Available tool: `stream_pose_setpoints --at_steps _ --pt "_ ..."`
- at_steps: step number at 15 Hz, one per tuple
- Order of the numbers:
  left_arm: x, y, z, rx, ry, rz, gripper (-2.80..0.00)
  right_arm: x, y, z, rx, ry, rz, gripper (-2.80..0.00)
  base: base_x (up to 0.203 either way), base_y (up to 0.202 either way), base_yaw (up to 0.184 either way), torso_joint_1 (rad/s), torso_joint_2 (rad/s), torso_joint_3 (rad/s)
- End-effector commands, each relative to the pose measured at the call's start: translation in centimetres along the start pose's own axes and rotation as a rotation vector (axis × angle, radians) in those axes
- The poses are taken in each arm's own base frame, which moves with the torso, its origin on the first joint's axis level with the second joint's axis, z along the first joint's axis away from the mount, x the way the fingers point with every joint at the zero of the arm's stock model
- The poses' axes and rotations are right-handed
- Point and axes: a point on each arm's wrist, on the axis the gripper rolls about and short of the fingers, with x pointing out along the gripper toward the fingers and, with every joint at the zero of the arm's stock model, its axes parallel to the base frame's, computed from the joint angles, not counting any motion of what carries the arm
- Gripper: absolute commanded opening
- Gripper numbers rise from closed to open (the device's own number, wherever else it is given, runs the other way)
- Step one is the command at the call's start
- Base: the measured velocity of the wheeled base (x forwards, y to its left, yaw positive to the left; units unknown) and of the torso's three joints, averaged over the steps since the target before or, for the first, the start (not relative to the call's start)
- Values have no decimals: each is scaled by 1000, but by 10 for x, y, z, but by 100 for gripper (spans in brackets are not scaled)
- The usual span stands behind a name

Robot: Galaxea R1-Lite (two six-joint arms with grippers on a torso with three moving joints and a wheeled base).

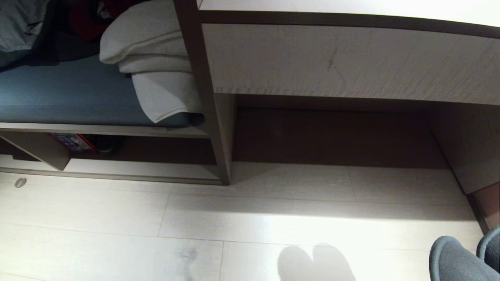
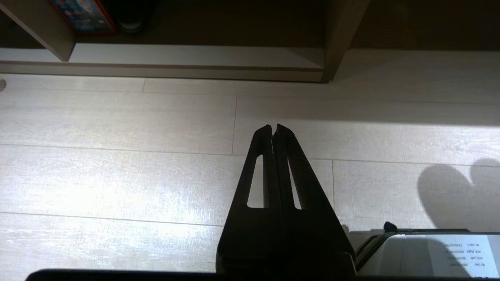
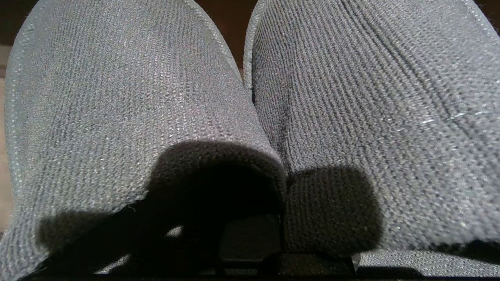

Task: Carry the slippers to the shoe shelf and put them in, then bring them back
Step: Place the slippers on the floor

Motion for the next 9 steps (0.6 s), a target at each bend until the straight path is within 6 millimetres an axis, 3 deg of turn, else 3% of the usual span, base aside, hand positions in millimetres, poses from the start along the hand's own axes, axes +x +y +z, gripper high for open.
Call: stream_pose_setpoints --at_steps 1,9 --pt "0 0 0 0 1 0 -280 0 0 0 0 1 1 -280 0 0 0 2 2 -202" --pt "0 0 0 0 3 0 -280 0 0 0 0 1 1 -280 0 0 0 2 4 -198"
